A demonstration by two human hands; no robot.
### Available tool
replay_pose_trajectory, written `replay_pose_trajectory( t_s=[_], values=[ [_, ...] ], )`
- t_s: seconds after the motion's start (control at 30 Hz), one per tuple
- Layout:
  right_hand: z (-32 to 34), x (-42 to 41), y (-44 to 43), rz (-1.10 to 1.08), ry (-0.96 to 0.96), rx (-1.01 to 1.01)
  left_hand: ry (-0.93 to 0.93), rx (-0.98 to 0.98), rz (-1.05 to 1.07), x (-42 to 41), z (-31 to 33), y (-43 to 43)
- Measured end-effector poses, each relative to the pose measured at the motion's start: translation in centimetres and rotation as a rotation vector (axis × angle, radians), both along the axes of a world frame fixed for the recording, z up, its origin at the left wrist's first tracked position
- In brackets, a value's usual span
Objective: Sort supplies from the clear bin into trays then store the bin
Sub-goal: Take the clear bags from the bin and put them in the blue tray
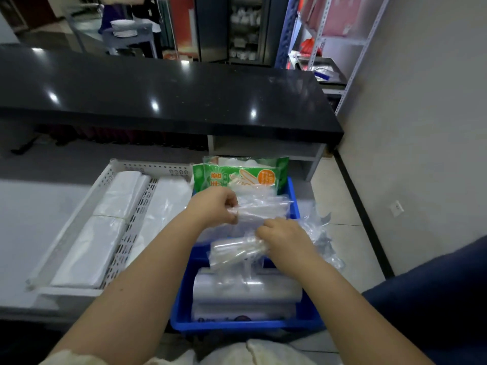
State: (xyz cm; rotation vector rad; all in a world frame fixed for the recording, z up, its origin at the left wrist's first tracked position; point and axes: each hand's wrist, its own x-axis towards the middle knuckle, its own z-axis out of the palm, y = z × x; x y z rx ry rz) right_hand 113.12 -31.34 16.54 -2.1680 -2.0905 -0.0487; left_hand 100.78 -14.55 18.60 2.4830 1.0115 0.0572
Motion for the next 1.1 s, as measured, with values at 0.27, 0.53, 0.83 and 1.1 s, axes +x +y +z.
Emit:
replay_pose_trajectory(
  t_s=[0.27, 0.53, 0.83, 1.1],
  values=[
    [-0.6, 1.5, -0.5, -0.082, -0.020, -0.051, -0.020, -0.037, -0.071, 1.6, -3.7, -0.8],
    [-1.0, 1.2, 0.9, -0.120, -0.019, -0.091, -0.145, 0.297, -0.144, -0.7, -2.5, 0.5],
    [-3.0, -2.2, 7.3, -0.088, 0.112, -0.259, -0.148, 0.181, -0.106, -4.9, -4.3, -1.2],
    [-2.6, 1.1, 3.4, -0.259, 0.328, -0.257, -0.013, 0.149, -0.111, -4.0, -6.8, -2.5]
  ],
)
